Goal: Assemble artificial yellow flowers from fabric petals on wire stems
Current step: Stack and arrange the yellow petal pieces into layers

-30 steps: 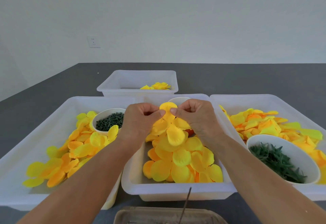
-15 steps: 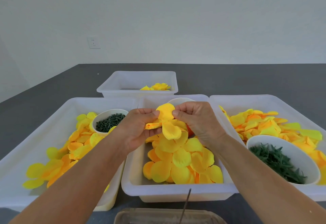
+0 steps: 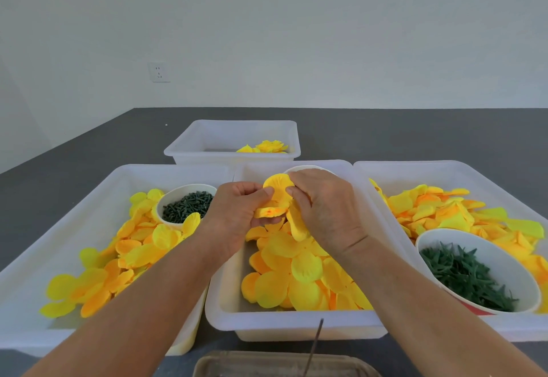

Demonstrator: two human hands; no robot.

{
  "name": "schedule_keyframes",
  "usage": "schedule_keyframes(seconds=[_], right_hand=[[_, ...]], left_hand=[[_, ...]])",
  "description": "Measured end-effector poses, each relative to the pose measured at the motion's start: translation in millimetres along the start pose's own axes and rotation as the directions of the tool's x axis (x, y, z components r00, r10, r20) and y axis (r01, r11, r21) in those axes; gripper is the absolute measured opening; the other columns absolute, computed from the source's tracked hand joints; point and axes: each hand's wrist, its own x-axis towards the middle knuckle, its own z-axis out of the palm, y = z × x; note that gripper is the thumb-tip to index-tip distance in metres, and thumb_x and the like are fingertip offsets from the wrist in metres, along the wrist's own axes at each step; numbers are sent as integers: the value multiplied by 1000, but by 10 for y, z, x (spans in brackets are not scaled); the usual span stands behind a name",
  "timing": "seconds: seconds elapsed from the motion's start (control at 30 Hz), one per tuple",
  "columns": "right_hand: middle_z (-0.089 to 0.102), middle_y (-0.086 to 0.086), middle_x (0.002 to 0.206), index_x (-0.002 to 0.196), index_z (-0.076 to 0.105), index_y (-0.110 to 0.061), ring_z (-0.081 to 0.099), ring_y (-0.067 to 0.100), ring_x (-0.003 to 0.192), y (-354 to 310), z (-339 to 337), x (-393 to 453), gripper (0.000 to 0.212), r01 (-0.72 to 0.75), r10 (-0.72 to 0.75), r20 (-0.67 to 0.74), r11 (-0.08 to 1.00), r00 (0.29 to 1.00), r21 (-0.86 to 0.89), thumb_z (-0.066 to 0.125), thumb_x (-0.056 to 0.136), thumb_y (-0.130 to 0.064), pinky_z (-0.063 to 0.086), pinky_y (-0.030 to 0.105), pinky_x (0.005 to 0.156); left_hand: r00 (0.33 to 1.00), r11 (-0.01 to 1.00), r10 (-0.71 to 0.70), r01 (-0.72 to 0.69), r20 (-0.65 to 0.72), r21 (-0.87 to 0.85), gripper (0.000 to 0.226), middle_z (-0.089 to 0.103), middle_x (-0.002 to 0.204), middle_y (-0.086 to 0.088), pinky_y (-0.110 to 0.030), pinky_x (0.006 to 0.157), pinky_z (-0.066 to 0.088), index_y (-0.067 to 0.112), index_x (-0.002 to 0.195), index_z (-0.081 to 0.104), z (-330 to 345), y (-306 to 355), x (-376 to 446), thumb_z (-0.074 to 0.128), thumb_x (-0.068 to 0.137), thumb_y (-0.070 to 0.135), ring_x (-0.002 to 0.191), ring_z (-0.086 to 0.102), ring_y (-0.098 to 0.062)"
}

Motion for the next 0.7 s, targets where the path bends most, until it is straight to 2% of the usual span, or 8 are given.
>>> schedule_keyframes(seconds=[0.03, 0.1, 0.17, 0.27, 0.37, 0.5, 0.6, 0.7], right_hand=[[68, 19, 104, 104, 67, 3, 61, 35, 99, -29, -14, 10, 23, 20, -19, 16, 999, 1000, -47, 56, 92, -12, 48, 47, 86], [69, 21, 90, 92, 69, 6, 65, 39, 83, -69, -36, 6, 16, 73, -74, -4, 990, 997, -123, 63, 84, -7, 55, 49, 71], [69, 21, 78, 83, 70, 7, 66, 38, 69, -89, -51, -5, 14, 91, -101, -61, 984, 993, -156, 72, 73, -3, 57, 47, 58], [65, 18, 74, 75, 68, 4, 62, 35, 66, -83, -67, 6, 14, 118, -142, -120, 975, 983, -186, 79, 67, -2, 54, 38, 56], [60, 17, 70, 70, 64, 3, 58, 34, 64, -84, -65, 4, 15, 118, -140, -148, 982, 979, -150, 78, 65, -1, 51, 36, 57], [57, 15, 67, 67, 60, 1, 54, 32, 62, -40, -75, -5, 21, 60, -70, -154, 996, 986, -70, 78, 68, -8, 46, 37, 55], [56, 13, 61, 63, 58, 1, 52, 29, 57, -35, -72, 1, 22, 14, -7, -171, 999, 985, 39, 77, 70, -8, 43, 35, 54], [54, 9, 58, 63, 59, 3, 47, 25, 55, -60, -39, 14, 20, -79, 105, -172, 985, 979, 152, 75, 73, -6, 41, 34, 55]], left_hand=[[1000, 1000, -3, 3, -3, -10, 13, 68, 74, -15, -24, 51, 55, -6, 87, 64, 0, 0, 2, 57, 89, 5, 57, 67, -17], [1000, 1000, -7, 7, -10, -19, 16, 67, 77, -18, -24, 51, 55, -9, 91, 63, -4, 0, 2, 57, 89, 5, 57, 67, -18], [1000, 1000, -8, 7, -12, -23, 15, 67, 78, -19, -23, 50, 55, -9, 89, 63, -8, -2, 1, 57, 89, 5, 57, 67, -18], [1000, 1000, -1, 1, -6, -13, 15, 67, 77, -17, -23, 50, 54, -7, 89, 64, -9, -9, 0, 58, 88, 6, 56, 67, -18], [999, 998, 32, -32, 2, 49, 14, 68, 74, -15, -23, 50, 54, -6, 89, 65, -10, -27, -5, 57, 89, 6, 55, 67, -16], [994, 982, 107, -108, 12, 157, 11, 69, 69, -11, -27, 51, 56, 0, 87, 69, -7, -55, -27, 59, 88, 5, 56, 67, -18], [991, 968, 130, -132, 21, 216, 14, 68, 76, -16, -30, 54, 57, -1, 92, 69, 6, -62, -23, 60, 88, 8, 61, 65, -22], [993, 984, 117, -117, 9, 136, 22, 67, 75, -16, -27, 51, 55, -1, 89, 69, 19, -36, -24, 57, 90, 18, 59, 65, -20]])
